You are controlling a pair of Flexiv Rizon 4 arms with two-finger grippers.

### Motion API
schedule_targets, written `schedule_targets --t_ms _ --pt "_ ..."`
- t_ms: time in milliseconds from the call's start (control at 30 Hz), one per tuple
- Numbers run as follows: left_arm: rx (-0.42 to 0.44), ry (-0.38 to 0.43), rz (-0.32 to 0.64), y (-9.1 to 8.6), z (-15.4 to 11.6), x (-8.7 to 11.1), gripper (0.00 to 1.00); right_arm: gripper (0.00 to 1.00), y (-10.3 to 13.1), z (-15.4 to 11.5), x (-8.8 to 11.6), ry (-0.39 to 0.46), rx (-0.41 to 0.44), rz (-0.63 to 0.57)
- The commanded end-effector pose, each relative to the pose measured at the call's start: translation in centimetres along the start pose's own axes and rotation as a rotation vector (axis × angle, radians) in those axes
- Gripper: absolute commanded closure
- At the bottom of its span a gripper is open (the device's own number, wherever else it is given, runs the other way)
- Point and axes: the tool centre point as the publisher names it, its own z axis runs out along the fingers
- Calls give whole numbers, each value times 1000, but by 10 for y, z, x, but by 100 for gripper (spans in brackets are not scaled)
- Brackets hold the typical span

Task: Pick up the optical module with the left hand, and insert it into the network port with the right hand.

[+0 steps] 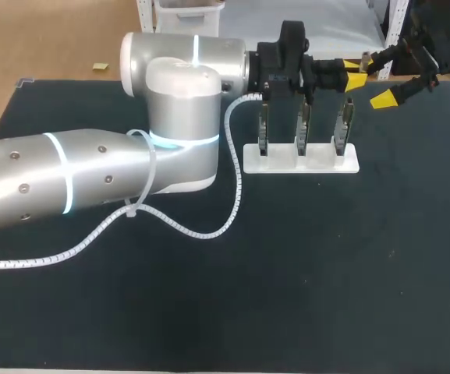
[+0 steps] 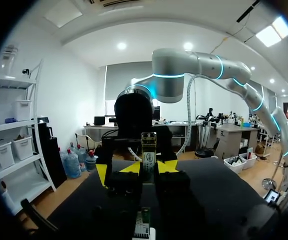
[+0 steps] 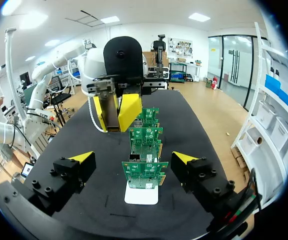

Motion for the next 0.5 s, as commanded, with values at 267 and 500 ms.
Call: schedule_targets --t_ms 267,500 --pt "2 1 -20 7 0 8 100 0 0 0 0 1 1 0" --pt "-3 4 -24 10 -1 11 100 0 0 0 0 1 1 0"
